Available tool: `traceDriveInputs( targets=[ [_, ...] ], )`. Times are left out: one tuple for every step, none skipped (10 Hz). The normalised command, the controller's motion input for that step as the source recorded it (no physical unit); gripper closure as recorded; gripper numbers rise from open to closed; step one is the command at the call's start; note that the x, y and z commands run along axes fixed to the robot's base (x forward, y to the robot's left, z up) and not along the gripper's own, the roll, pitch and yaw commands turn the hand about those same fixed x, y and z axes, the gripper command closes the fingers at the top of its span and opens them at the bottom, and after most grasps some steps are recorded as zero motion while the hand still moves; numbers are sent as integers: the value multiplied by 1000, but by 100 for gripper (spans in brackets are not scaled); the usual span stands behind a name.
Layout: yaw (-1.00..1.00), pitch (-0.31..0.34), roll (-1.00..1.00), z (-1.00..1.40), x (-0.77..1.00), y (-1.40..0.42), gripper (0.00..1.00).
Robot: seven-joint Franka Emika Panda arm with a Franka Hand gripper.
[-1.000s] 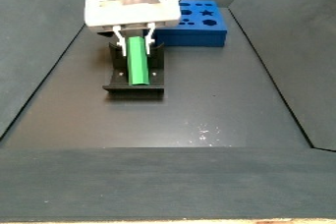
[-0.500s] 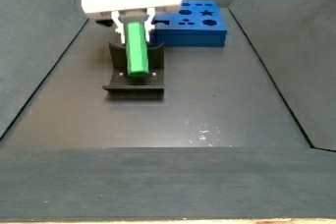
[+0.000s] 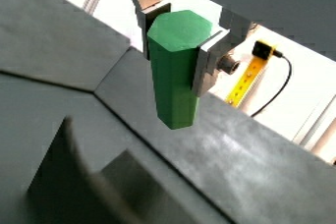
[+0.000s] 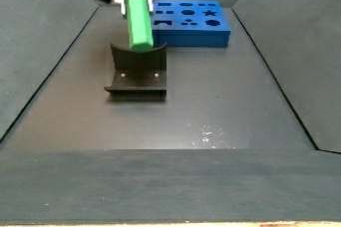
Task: Pick up the hexagon object. Move up. Place the hexagon object on the fixture. Regrasp the hexagon object. Move to above the board. Insert the hexagon object.
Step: Move to above the board.
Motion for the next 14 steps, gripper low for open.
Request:
traceDriveInputs(
  targets=[
    [84, 20, -37, 1000, -61, -21, 100],
    [65, 4, -36, 1000, -61, -21, 100],
    [52, -3, -41, 1000, -62, -21, 100],
    [42, -3, -44, 1000, -62, -20, 100],
    [25, -5, -45, 1000, -63, -18, 100],
    [11, -1, -47, 1000, -64, -18, 100],
    [2, 9, -46, 1000, -66, -18, 100],
    [-2, 12, -48, 1000, -66, -18, 100],
    [-7, 32, -46, 1000, -67, -18, 100],
    [-6, 40, -48, 1000, -63, -19, 100],
    [0, 56, -48, 1000, -62, -19, 100],
    [2, 65, -50, 1000, -59, -23, 100],
    [17, 92, -54, 898, -40, -23, 100],
    [22, 103, -52, 785, -27, -25, 100]
  ],
)
